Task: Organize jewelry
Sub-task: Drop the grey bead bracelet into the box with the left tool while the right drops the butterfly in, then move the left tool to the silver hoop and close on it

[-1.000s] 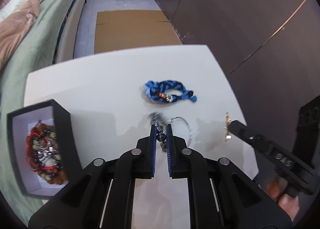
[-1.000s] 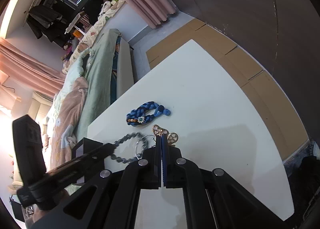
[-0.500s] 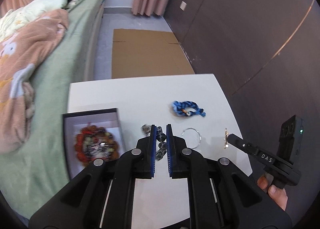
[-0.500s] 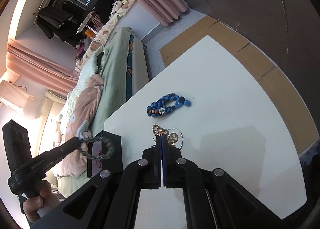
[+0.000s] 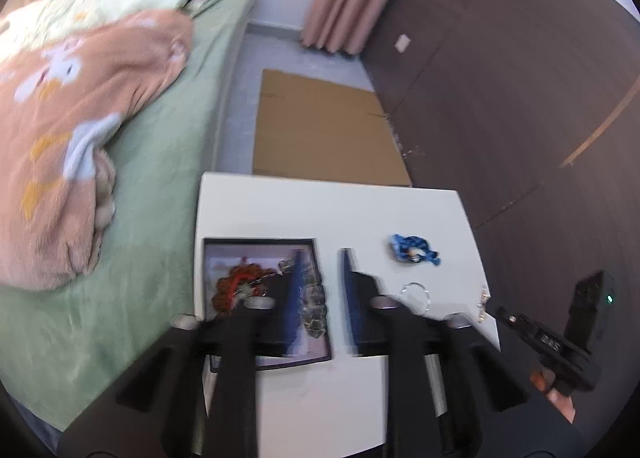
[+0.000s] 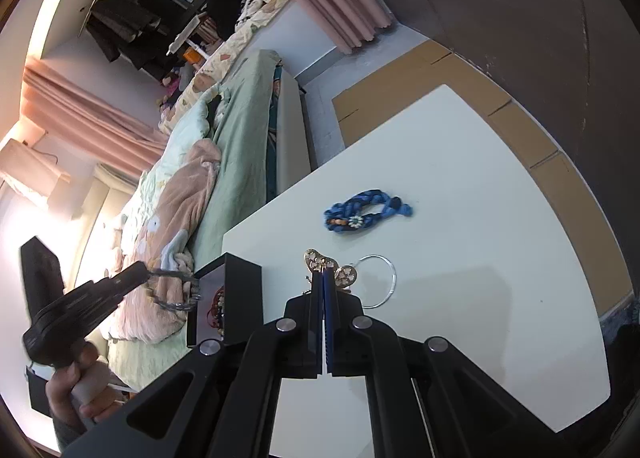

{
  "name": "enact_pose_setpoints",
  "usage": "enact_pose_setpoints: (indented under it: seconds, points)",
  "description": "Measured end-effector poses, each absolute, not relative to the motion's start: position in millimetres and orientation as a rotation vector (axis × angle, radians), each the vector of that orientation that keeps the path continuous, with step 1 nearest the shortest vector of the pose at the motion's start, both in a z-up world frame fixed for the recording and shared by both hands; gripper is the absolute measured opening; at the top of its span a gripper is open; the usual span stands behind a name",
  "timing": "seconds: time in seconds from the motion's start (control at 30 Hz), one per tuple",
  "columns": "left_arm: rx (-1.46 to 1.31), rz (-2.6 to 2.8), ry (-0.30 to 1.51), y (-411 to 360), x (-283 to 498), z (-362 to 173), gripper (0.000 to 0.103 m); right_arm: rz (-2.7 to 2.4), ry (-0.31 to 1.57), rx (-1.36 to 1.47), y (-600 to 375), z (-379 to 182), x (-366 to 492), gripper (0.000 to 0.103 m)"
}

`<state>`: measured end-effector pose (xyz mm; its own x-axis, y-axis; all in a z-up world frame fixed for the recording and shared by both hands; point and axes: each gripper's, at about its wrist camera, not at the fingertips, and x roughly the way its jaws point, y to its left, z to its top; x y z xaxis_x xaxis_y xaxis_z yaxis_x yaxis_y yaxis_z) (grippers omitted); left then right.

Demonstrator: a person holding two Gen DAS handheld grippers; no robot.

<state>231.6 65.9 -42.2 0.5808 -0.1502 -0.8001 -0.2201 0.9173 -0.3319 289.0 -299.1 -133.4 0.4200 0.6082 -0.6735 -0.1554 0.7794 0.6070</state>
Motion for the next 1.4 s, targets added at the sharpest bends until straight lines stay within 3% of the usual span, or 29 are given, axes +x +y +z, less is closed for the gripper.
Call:
enact_pose_setpoints:
  seconds: [0.03,0.17,0.27,0.4,0.53,0.83,1.23,1.3,1.33,1.37,1.4]
  points:
    - [-0.439,0.060,0.946,74,229,-44,0.044,0.506,1.035,0.493,-296,-131,288,0.001]
    - [-0.461,0.081,0.949,92,221,-48,0.047,0.537,1.040,0.450,-275,-122,287,0.001]
    - [-0.465,0.096,0.942,102,213,-48,0.059,0.569,1.044,0.418,-255,-116,287,0.001]
    - [-0.474,0.102,0.926,112,204,-46,0.060,0.620,1.054,0.371,-221,-107,288,0.001]
    - [-0.491,0.111,0.916,122,194,-46,0.072,0.666,1.055,0.327,-186,-97,286,0.001]
    - [-0.535,0.136,0.876,145,175,-53,0.083,0.753,1.066,0.239,-120,-79,292,0.001]
    - [-0.588,0.161,0.851,163,170,-68,0.089,0.734,1.159,0.157,-95,-98,315,0.007]
    - [-0.590,0.157,0.865,162,172,-71,0.089,0.716,1.139,0.161,-105,-95,314,0.029]
    - [-0.593,0.153,0.868,161,173,-72,0.089,0.703,1.122,0.177,-113,-92,314,0.071]
    - [-0.590,0.145,0.869,158,173,-71,0.089,0.686,1.085,0.191,-122,-88,312,0.083]
    - [-0.583,0.138,0.868,155,174,-70,0.089,0.676,1.050,0.191,-128,-84,311,0.081]
